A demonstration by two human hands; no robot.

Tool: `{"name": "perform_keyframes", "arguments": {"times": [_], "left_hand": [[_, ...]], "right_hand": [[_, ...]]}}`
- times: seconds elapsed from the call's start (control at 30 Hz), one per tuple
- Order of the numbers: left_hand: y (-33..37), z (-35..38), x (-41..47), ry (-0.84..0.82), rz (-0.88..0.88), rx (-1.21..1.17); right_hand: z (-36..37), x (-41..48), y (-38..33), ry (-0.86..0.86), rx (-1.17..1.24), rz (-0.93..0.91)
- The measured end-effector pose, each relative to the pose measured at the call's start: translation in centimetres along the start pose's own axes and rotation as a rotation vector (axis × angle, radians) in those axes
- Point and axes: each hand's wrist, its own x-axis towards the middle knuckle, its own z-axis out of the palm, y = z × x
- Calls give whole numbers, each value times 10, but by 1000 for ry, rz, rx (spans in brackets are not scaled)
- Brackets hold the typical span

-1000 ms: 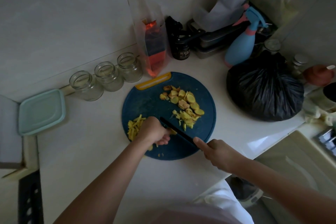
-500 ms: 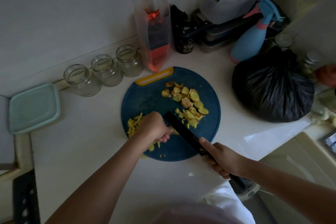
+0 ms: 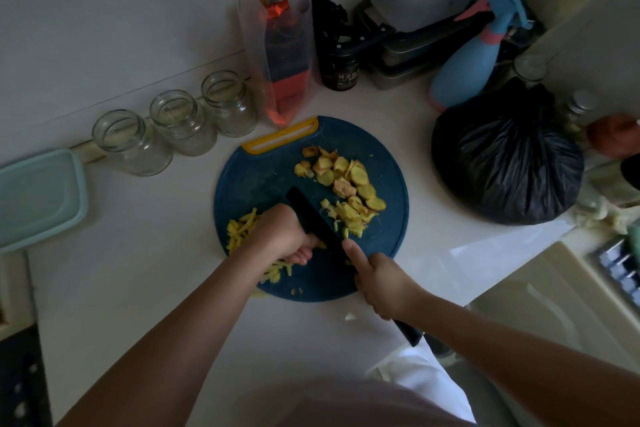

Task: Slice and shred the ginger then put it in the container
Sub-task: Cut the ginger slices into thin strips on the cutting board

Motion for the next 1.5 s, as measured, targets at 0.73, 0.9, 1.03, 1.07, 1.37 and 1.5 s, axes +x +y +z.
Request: {"name": "perform_keyframes", "arguments": {"times": [0.73, 0.9, 1.03, 1.07, 1.37, 1.5], "left_hand": [[1, 3, -6, -12, -32, -7], [-1, 4, -7, -15, -13, -31], [-5, 2, -10, 8, 56, -49], [-5, 2, -10, 14, 53, -46], [-7, 2, -9, 68, 15, -23], [-7, 2, -7, 41, -19, -52]], "right_hand": [[-5, -21, 23, 133, -87, 22], [-19, -24, 34, 86, 107, 109], [-25, -22, 31, 15, 116, 62], [-26, -20, 28, -3, 105, 48], [-29, -11, 12, -66, -58, -42], [-27, -9, 13, -23, -162, -110]]}}
